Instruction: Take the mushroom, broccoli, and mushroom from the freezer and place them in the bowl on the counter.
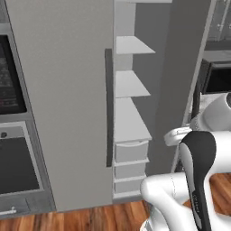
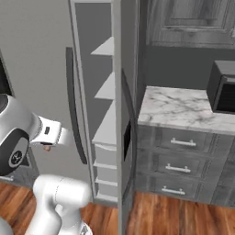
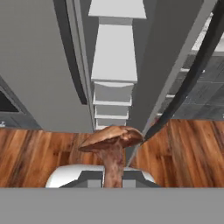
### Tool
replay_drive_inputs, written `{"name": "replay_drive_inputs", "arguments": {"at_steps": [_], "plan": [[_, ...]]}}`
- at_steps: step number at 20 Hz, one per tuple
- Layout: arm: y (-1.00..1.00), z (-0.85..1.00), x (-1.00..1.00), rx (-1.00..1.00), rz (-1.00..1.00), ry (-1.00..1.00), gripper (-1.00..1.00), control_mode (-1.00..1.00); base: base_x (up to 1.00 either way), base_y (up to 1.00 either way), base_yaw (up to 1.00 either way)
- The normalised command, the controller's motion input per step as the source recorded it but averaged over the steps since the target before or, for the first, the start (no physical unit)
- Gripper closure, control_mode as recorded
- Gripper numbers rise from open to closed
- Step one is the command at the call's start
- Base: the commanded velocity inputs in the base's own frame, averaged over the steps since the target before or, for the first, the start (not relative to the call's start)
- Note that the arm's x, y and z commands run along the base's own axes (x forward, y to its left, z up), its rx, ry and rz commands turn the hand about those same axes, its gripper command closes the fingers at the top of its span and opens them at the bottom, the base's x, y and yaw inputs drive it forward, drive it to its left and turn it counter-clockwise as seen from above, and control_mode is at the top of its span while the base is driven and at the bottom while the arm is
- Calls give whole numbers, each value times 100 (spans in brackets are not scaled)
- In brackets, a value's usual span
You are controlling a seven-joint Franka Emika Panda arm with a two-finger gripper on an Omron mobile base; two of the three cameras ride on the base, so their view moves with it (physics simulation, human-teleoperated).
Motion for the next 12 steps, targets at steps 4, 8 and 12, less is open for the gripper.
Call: {"name": "replay_drive_inputs", "arguments": {"at_steps": [4, 8, 12], "plan": [[0, 0, 0, 0, 0, 0, 100, 100, -2, -100, -1], [0, 0, 0, 0, 0, 0, 100, 100, 0, -100, 0], [0, 0, 0, 0, 0, 0, 100, 100, 1, -100, 0]]}}
